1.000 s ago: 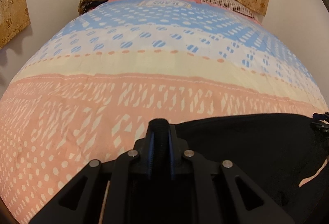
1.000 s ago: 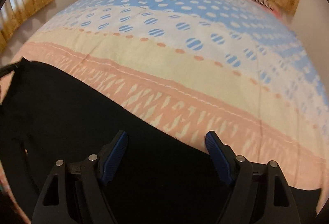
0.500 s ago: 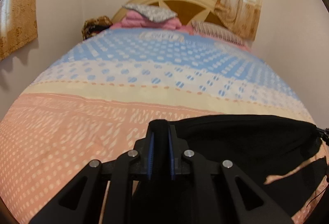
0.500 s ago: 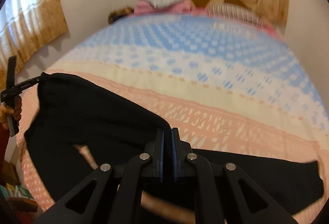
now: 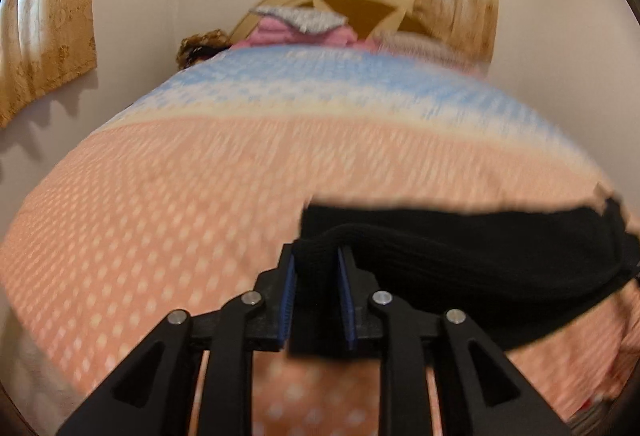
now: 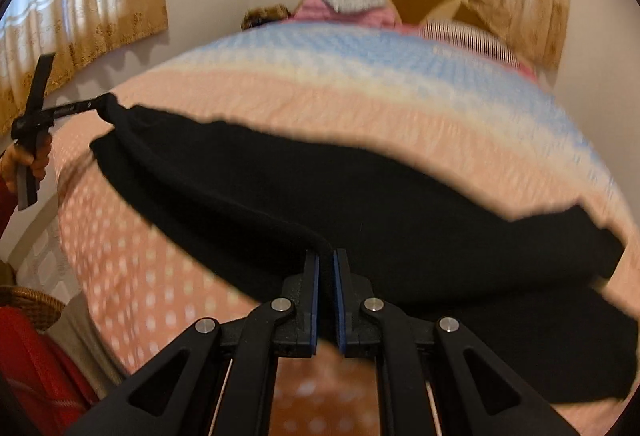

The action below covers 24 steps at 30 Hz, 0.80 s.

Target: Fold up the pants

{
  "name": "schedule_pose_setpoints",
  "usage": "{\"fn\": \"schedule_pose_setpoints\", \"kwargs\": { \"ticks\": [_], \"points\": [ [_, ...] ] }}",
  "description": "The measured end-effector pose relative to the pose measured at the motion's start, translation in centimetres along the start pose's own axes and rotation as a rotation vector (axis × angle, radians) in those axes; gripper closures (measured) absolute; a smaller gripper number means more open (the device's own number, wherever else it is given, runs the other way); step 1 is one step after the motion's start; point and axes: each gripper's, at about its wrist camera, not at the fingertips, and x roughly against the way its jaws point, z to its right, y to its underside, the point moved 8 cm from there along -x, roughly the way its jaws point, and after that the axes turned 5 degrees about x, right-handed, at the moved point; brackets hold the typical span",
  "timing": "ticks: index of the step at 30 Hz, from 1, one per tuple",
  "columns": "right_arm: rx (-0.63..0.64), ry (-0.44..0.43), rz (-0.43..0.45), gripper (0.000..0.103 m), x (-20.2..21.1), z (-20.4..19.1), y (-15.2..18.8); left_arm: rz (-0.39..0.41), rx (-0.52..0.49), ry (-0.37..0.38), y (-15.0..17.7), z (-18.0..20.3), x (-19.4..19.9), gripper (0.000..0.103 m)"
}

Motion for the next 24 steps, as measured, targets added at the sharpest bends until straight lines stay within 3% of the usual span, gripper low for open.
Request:
{"fn": "schedule_pose_setpoints", "kwargs": {
  "ticks": [2,4,8,13,18,24],
  "points": [
    [-0.029,-0.005,-0.015,0.095,-0.7,0.2,1.2,-0.027,-0.019,-0.057,1.7,-0.9,-0.5,0.047],
    [-0.061,-0.013,-0.026,0.09,-1.0,0.3,1.5,-0.027,-0.014,-0.104,2.4,-2.2,-0.1,0.035],
    [-0.076,-0.027,-0.032,0.084,-0.2,0.1,1.0,-0.021,0.052,-0.146,2.8,-5.4,1.4,0.035],
    [-0.087,-0.082,0.055,0.053,2.3,-0.8,-1.2,0.043,0.114,-0.228,0.6,-7.9,3.8,0.034],
    [-0.064,-0.118,0.138,0.052,1.9,-2.9,-5.9,0.092,0.069,-0.169,-2.6,-2.9,3.3,0.034],
    [0.004,-0.218,0.144,0.052,-4.1,-10.1,-10.0,0.073,-0.018,-0.135,-2.4,2.8,0.0,0.034]
  ]
}}
